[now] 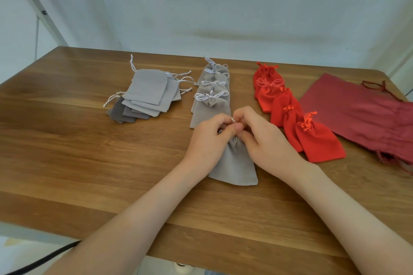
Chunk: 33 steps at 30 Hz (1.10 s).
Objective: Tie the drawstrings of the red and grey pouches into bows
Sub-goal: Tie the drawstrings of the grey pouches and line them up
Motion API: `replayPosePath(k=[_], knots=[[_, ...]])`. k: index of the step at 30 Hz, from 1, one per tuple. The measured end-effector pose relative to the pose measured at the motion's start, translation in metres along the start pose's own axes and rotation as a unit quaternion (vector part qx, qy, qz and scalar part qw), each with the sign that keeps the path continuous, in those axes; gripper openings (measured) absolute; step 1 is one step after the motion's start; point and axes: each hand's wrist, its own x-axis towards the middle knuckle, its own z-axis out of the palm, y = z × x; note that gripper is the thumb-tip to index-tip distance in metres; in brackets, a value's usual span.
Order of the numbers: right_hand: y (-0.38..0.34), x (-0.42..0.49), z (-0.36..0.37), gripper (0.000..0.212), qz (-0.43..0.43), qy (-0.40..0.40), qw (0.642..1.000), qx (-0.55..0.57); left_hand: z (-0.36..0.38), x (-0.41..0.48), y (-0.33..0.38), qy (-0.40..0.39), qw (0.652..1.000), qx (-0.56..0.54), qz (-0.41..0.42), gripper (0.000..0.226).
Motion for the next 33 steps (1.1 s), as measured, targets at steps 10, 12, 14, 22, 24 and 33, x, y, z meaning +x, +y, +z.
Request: replayPosePath(k=[10,12,14,22,24,33], knots=[[0.0,0.004,-0.002,0.048,-0.009,-0.001,1.0,-0.009,0.0,0.0,-0.002,0.002,1.0,0.026,0.009,0.016],[0.0,0.004,-0.002,0.052,0.008,-0.002,1.0,0.01,0.001,0.0,-0.001,0.008,1.0,0.024,0.013,0.021],[0.0,0.005,-0.002,0.05,0.014,0.011,0.999,0.031,0.0,0.0,0.0,0.016,1.0,0.011,0.008,0.022],[-0.008,0.006,-0.002,0.025,0.068,0.062,0.99,0.106,0.001,0.001,0.004,0.055,0.986,-0.144,-0.06,0.019],[-0.008,0.006,-0.001,0.014,0.094,0.063,0.987,0.114,0.002,0.001,0.004,0.058,0.986,-0.145,-0.063,0.019],[-0.01,0.0,-0.002,0.002,0.051,0.117,0.99,0.056,0.002,-0.001,0.002,0.051,0.995,-0.086,-0.015,0.019]])
